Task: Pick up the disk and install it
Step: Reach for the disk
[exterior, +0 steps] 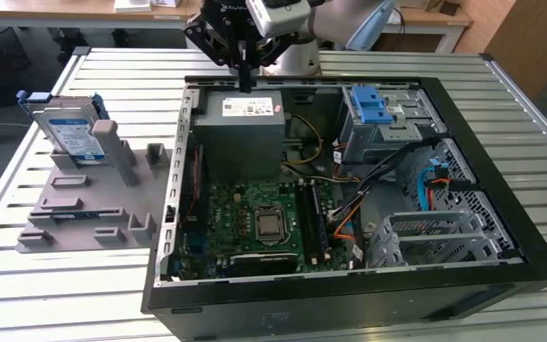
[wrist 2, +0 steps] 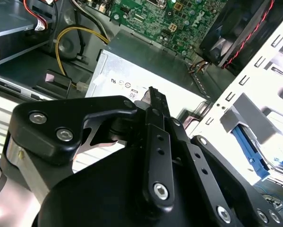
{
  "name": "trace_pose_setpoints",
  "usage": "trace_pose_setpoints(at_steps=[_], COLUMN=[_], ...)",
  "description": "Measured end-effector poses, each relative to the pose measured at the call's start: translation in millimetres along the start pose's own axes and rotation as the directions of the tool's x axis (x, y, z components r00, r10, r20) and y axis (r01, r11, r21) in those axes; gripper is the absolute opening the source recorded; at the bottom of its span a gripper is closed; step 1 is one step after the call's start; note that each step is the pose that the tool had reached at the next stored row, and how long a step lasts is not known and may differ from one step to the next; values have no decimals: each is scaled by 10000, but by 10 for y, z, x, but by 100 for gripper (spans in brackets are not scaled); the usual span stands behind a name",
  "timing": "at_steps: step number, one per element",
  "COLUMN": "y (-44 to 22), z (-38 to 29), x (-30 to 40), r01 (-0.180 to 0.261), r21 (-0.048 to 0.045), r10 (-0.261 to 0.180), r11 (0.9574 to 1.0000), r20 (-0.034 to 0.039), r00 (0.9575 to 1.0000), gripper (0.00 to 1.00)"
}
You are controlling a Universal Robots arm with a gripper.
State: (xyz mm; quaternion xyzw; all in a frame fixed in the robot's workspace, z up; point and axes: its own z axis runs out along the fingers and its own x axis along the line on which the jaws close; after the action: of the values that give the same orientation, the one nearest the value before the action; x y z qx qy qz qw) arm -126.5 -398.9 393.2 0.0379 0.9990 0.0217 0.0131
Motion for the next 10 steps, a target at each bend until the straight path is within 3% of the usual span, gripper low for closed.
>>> trace_pose_setpoints(at_steps=[10], y=[-4], z=[1], x=[63], r01=[0], r21=[1], r10=[0], r11=[10000], r20=[-2], r00=[10000], gripper=[11])
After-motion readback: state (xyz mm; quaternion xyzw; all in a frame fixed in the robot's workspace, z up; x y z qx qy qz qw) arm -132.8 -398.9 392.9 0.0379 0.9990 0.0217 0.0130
